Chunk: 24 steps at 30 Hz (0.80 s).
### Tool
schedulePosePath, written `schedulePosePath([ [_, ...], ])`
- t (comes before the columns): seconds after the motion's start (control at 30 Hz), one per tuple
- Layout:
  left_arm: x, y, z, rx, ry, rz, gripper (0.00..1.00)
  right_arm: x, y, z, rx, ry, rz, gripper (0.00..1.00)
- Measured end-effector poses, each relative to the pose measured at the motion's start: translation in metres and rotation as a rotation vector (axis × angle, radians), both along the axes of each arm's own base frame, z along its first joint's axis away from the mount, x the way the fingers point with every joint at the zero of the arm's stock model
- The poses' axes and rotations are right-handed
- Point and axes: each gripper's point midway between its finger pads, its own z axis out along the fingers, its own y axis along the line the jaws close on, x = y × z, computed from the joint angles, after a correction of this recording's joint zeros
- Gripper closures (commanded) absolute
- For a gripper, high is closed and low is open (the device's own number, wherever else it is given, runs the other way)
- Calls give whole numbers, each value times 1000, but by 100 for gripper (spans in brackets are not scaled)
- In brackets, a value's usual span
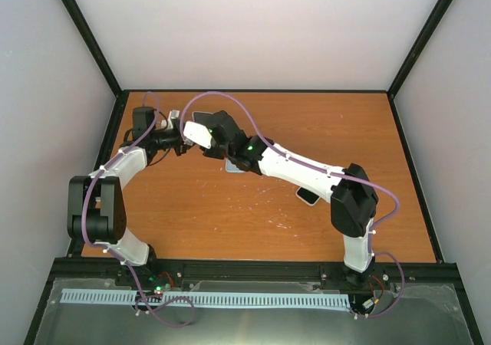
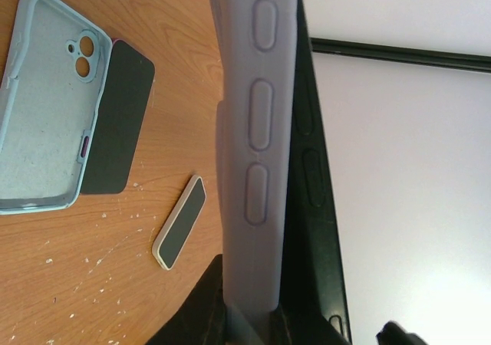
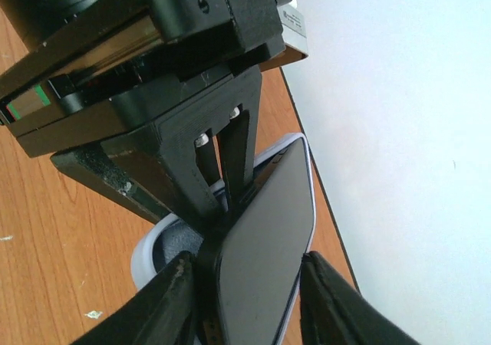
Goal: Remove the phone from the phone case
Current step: Remove the phone case from the phone.
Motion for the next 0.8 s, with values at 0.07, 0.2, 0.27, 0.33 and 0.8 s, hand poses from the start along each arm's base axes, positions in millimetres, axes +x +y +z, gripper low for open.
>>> schedulePosePath([
  [0.07,1,0,0,1,-2,4,99,0,1,0,-6,-16,5,73],
  [0.2,4,1,2,4,-15,16,99,2,4,-1,-14,-75,16,78],
  [0.27,5,2,2,6,-19,19,99,3,6,0,-17,-107,24,78],
  [0.33,6,3,3,7,-23,26,99,4,7,0,-19,-128,31,78],
  [0.8,14,10,4,22,-47,63,99,21,22,-5,-20,-193,36,97],
])
